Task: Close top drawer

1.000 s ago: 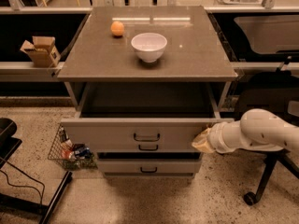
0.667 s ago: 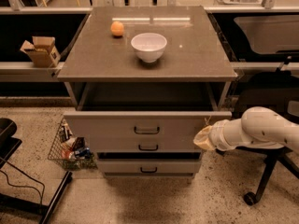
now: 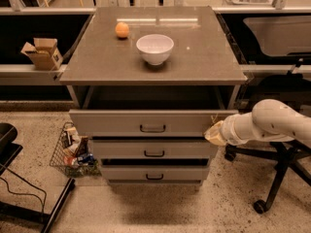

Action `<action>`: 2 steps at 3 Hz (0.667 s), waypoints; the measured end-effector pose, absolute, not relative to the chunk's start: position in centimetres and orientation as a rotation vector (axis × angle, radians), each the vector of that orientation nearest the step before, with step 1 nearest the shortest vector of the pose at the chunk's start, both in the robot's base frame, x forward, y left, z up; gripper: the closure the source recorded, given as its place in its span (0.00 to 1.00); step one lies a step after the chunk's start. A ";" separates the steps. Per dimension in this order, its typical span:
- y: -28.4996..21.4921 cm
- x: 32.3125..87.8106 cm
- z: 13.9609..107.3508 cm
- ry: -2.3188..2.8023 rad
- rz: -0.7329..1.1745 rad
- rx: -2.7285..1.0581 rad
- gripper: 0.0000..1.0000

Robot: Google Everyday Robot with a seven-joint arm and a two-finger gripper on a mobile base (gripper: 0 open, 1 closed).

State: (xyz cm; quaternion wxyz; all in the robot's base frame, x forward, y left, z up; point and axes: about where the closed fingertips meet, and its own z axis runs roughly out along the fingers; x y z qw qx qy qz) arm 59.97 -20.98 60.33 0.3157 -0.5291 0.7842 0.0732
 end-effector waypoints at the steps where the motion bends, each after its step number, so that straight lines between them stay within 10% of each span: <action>1: -21.0 60.0 60.3 2.066 0.193 -1.394 0.60; 2: -21.0 60.0 60.3 2.066 0.193 -1.394 0.36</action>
Offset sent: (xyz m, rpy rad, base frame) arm 0.0000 0.0000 0.0000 0.0000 0.0000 0.0001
